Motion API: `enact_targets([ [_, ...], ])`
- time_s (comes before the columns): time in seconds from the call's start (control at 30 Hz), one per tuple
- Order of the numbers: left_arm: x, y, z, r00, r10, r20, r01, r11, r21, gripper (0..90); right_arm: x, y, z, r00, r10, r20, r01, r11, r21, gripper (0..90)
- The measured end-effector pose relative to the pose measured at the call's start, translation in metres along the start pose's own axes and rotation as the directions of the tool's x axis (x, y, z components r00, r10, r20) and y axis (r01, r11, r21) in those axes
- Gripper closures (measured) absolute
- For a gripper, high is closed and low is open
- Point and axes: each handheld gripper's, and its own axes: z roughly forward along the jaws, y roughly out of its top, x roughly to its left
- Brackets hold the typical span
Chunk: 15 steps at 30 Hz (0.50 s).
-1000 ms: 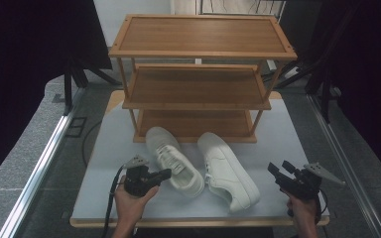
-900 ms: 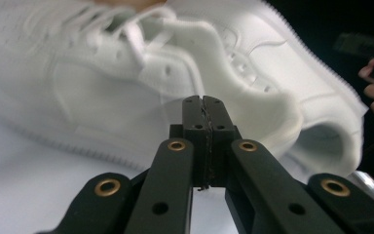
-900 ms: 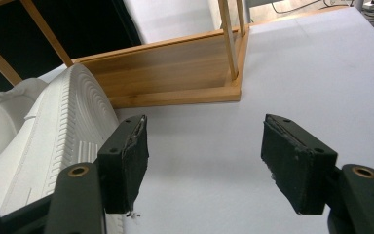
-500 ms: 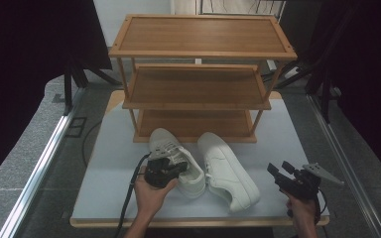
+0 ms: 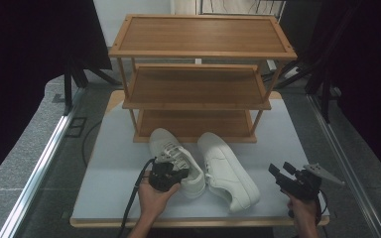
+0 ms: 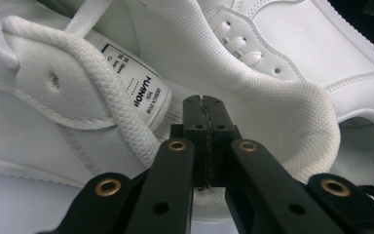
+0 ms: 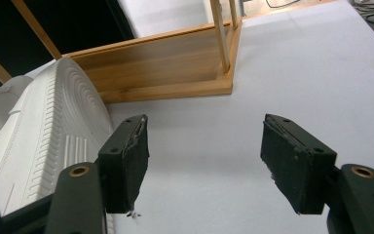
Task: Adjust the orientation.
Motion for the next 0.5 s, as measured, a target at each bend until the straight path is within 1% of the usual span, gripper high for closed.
enact_targets([
  [0.03,0.001,-0.001,-0.001,1.0,-0.002,0.008,0.002,1.0,0.002,90.0,0.0,0.0,0.0,1.0,-0.002,-0.002,0.002,1.0,0.0,34.4],
  [0.13,0.003,-0.003,-0.005,0.9999,-0.004,0.01,0.004,1.0,0.002,90.0,0.0,-0.001,-0.001,1.0,-0.001,0.0,0.001,1.0,0.001,34.4],
  [0.23,0.011,-0.011,-0.017,0.9999,-0.016,-0.002,0.016,0.9998,-0.016,90.0,-0.002,-0.001,-0.001,1.0,0.005,0.004,-0.005,1.0,-0.001,34.4],
  [0.27,0.011,-0.011,-0.017,0.9999,-0.016,-0.002,0.016,0.9998,-0.016,90.0,-0.002,-0.001,-0.001,1.0,0.005,0.004,-0.005,1.0,-0.001,34.4],
  [0.3,0.016,-0.015,-0.024,0.9997,-0.026,0.0,0.026,0.9994,-0.023,90.0,-0.003,-0.001,-0.002,0.9999,0.01,0.003,-0.01,1.0,-0.003,34.4],
  [0.37,0.021,-0.019,-0.031,0.9995,-0.033,-0.005,0.032,0.999,-0.03,90.0,-0.003,-0.001,-0.002,0.9999,0.016,0.003,-0.016,1.0,-0.005,34.4],
  [0.43,0.026,-0.023,-0.037,0.9995,-0.031,-0.008,0.031,0.9988,-0.037,90.0,-0.003,-0.001,-0.002,0.9999,0.015,0.004,-0.015,1.0,-0.007,34.5],
  [0.47,0.026,-0.023,-0.037,0.9995,-0.031,-0.008,0.031,0.9988,-0.037,90.0,-0.003,-0.001,-0.002,0.9999,0.015,0.004,-0.015,1.0,-0.008,34.5],
  [0.5,0.031,-0.026,-0.043,0.9993,-0.034,-0.015,0.034,0.9987,-0.039,90.0,-0.003,-0.001,-0.002,0.9999,0.014,0.005,-0.014,1.0,-0.006,34.5],
])
